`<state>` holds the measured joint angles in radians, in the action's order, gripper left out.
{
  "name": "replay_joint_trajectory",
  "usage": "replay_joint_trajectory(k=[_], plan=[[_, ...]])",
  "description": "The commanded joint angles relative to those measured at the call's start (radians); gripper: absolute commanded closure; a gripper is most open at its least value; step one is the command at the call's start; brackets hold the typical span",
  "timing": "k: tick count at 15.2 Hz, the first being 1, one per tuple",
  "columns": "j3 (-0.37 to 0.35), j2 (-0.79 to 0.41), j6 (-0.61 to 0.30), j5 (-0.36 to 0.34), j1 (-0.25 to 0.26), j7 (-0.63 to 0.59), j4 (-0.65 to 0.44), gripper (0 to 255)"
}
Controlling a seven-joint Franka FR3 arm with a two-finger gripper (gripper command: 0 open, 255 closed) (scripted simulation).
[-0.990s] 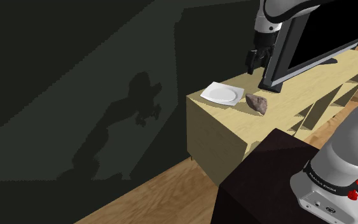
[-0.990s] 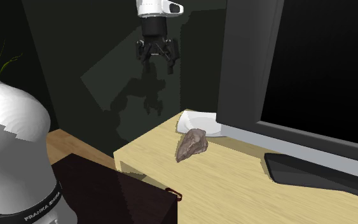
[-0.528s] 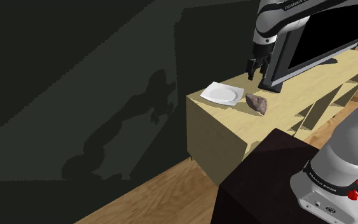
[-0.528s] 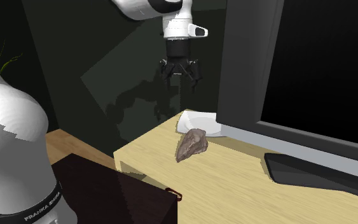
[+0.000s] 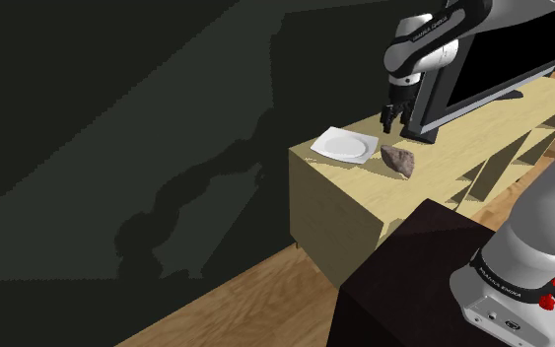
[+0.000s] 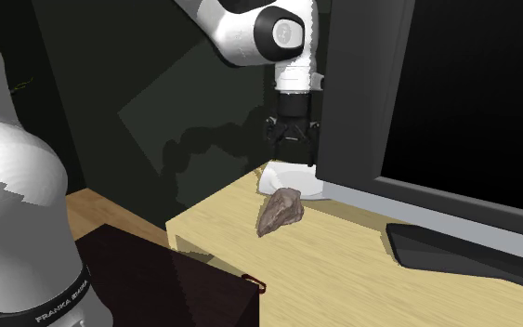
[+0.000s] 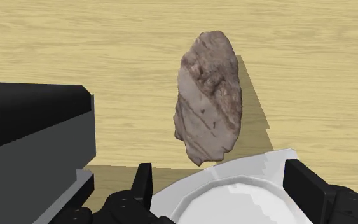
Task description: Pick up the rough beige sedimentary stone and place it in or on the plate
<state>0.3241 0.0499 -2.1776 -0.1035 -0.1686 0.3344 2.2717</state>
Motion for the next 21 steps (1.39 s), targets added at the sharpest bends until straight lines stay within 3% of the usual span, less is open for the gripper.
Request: replay_joint_trajectory(k=[1, 10, 17, 18, 21], plan=[[0.023, -0.086, -0.034, 0.014, -0.019, 0.038, -0.041, 0], [0.043, -0.176, -0.144, 0.047, -0.017, 0.070, -0.014, 0], [0.041, -0.176, -0.144, 0.047, -0.019, 0.070, -0.014, 0], [0.039, -0.172, -0.142, 0.045, -0.016, 0.065, -0.012, 255], [0.035, -0.170, -0.157, 0.042, -0.010, 0.051, 0.006, 255]])
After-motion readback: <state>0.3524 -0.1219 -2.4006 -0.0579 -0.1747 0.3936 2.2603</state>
